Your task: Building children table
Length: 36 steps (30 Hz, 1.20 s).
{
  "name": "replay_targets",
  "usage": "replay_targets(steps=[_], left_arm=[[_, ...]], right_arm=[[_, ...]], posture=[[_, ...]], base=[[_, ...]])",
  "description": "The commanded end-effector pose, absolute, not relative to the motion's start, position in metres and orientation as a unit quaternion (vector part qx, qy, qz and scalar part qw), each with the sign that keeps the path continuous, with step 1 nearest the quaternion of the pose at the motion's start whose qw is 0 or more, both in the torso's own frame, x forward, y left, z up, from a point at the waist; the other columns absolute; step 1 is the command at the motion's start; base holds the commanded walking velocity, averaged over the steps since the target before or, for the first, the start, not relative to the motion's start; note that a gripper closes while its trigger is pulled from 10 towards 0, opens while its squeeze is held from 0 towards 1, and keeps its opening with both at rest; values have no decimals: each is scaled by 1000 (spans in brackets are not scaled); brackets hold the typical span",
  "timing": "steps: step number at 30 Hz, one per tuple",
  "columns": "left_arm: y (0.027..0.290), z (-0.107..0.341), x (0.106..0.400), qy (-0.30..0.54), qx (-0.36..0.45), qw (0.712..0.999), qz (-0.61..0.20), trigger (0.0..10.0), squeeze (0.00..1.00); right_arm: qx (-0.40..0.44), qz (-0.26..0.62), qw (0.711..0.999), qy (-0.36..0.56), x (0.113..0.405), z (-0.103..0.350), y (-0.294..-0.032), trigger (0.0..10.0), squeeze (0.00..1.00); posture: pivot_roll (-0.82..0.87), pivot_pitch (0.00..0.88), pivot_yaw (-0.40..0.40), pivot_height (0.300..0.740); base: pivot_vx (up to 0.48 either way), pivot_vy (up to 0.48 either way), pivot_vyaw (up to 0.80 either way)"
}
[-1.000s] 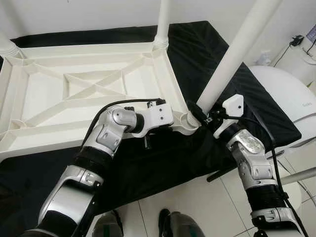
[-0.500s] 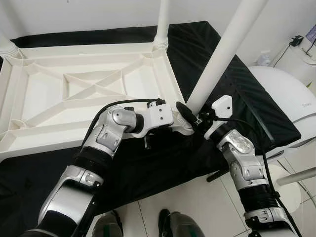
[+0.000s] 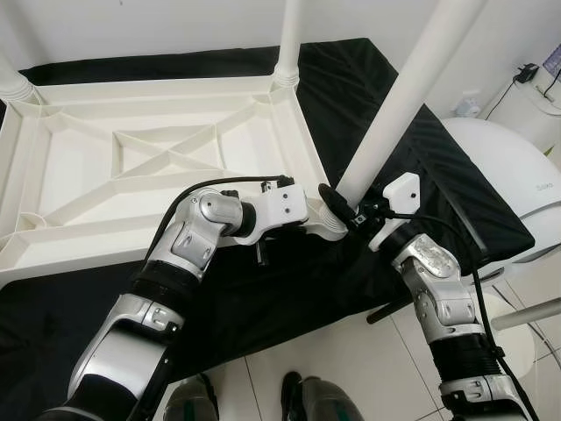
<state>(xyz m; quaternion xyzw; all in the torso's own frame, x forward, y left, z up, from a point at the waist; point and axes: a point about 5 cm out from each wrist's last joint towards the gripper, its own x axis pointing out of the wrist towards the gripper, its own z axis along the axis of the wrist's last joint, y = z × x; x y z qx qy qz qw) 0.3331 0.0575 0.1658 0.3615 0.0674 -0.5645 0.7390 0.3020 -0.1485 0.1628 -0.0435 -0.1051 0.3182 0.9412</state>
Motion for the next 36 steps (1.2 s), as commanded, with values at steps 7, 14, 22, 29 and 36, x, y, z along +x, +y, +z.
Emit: replay_targets(steps=[7,14,22,29,36], left_arm=[[68,158,344,57,389,792,-468,10000,0],[68,158,344,57,390,791,-468,10000,0],[69,159,345,58,389,793,-465,10000,0],[71,159,345,59,388,796,-462,10000,0],[72,158,344,60,387,797,-460,10000,0]], right_arm=[[-33,295,954,-36,297,134,-160,10000,0],[-14,276,961,-18,302,124,-156,10000,0],[-12,305,952,-20,305,125,-140,10000,0],[-19,344,939,-22,300,126,-130,10000,0],[-23,337,941,-17,300,124,-135,10000,0]], posture=[[-21,128,-41,740],[-19,133,-38,740],[-11,137,-46,740],[-5,139,-56,740],[-5,142,-59,740]], base=[[0,0,0],[0,0,0],[0,0,0],[0,0,0],[0,0,0]])
